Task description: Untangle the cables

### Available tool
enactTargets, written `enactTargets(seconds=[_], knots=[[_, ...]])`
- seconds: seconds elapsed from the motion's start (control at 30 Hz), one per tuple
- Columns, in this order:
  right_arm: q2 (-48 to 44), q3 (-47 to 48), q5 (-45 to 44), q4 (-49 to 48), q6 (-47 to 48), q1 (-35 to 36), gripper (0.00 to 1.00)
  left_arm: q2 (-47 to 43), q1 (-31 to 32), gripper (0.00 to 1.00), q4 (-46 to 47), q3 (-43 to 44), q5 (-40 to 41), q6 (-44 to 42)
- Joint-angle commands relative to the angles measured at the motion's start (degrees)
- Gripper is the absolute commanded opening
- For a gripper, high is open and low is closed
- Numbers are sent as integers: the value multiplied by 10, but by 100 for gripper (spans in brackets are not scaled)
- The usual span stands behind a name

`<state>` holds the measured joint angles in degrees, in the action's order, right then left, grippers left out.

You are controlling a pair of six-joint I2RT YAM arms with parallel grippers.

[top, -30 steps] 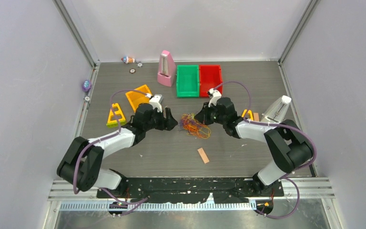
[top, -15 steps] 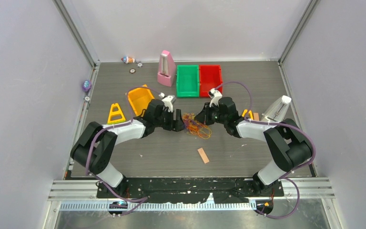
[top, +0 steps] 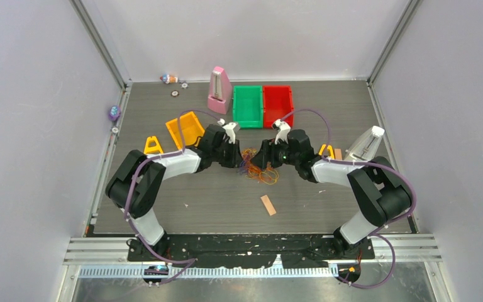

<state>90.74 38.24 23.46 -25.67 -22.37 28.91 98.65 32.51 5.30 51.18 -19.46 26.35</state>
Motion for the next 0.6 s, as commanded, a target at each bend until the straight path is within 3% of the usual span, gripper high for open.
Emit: enactTargets(seconds=[0.0,0.1,0.23,0.3,0.33,0.37,0.4,0.57], knots=[[-9,18,-48,67,41,10,73,2,-1,18,-8,19,4,-11],[6,36,-65,96,52,17,72,9,-1,25,-9,24,3,-12],[21,55,-68,120,63,32,56,18,-1,19,-15,35,-4,-13],[23,57,-58,115,64,38,42,18,-1,12,-14,35,-13,-11],[23,57,-56,112,64,38,30,16,-1,2,-10,33,-15,-10],[22,58,-57,111,63,38,15,11,-1,0,-8,31,-12,-9],[17,57,-62,111,60,39,10,5,-1,0,-7,25,-5,-9],[-42,21,-195,109,50,38,5,-80,-4,0,18,-39,102,-8]])
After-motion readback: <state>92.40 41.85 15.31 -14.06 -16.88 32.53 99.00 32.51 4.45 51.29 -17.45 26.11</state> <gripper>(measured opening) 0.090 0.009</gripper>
